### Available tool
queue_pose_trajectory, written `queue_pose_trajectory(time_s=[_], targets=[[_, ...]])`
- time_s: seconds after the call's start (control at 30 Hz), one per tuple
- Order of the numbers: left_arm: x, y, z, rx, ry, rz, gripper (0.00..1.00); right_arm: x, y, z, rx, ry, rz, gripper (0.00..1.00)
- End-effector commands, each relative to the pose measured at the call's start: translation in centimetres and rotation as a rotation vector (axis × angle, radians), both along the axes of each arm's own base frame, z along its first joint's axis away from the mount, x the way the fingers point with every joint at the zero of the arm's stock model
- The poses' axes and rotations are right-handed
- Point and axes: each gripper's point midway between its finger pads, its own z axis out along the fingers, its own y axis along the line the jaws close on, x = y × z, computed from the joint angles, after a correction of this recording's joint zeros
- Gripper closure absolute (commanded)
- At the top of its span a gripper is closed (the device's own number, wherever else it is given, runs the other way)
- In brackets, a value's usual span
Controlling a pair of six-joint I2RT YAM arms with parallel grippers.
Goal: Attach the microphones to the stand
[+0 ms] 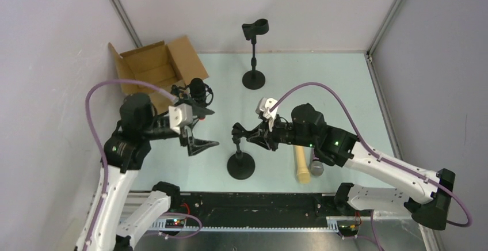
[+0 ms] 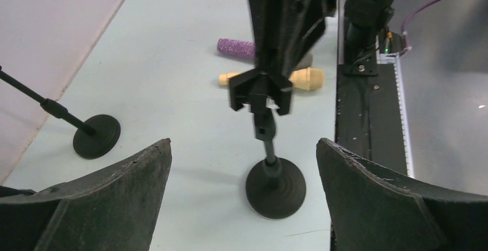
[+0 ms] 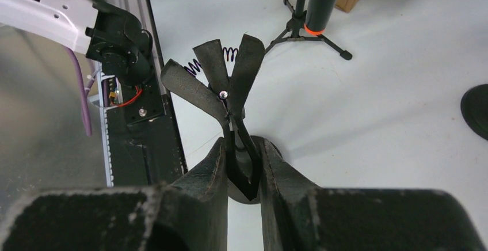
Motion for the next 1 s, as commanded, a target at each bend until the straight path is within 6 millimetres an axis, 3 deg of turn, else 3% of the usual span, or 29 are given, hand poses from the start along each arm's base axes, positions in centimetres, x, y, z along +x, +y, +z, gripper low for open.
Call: queue_pose_trajectory(time_s=[0.0, 0.17, 0.37, 0.4, 0.47, 0.5, 0.63, 0.8, 0.83, 0.93, 0.97], targets=[[2.9, -0.6, 1.2, 0.063, -0.121, 0.028, 0.00, 0.7, 0.9, 4.9, 0.112, -0.153, -0.007, 1.00], [3.9, -1.7, 0.8, 0.088, -0.102, 0.002, 0.00, 0.8, 0.7, 5.9, 0.137, -0.180, -0.009, 1.00], [3.2, -3.0, 0.1, 0.091, -0.070, -0.065, 0.00, 1.5, 1.1, 3.7, 0.075, -0.135, -0.024, 1.00], [3.0, -3.3, 0.1, 0.091, -0.067, -0.078, 0.00, 1.7, 1.2, 3.3, 0.065, -0.130, -0.029, 0.96], [2.7, -3.6, 0.0, 0.092, -0.060, -0.092, 0.00, 2.0, 1.2, 3.1, 0.062, -0.120, -0.042, 0.78], [2.8, -3.6, -0.1, 0.094, -0.058, -0.091, 0.00, 2.1, 1.1, 3.1, 0.066, -0.111, -0.050, 0.63], [2.9, -3.4, -0.1, 0.104, -0.076, -0.072, 0.00, 3.2, -0.1, 4.0, 0.105, -0.066, -0.120, 0.37], [3.0, -2.9, -0.2, 0.113, -0.102, -0.040, 0.00, 3.1, -1.6, 5.9, 0.170, -0.044, -0.163, 0.14], [2.9, -2.8, -0.1, 0.112, -0.107, -0.035, 0.00, 2.9, -2.0, 6.5, 0.191, -0.043, -0.172, 0.05], [3.0, -2.2, 0.3, 0.116, -0.129, 0.006, 0.00, 3.0, -3.7, 7.9, 0.236, -0.012, -0.239, 0.01], [3.1, -2.1, 0.6, 0.116, -0.138, 0.019, 0.00, 3.7, -5.3, 8.7, 0.261, -0.016, -0.307, 0.01]])
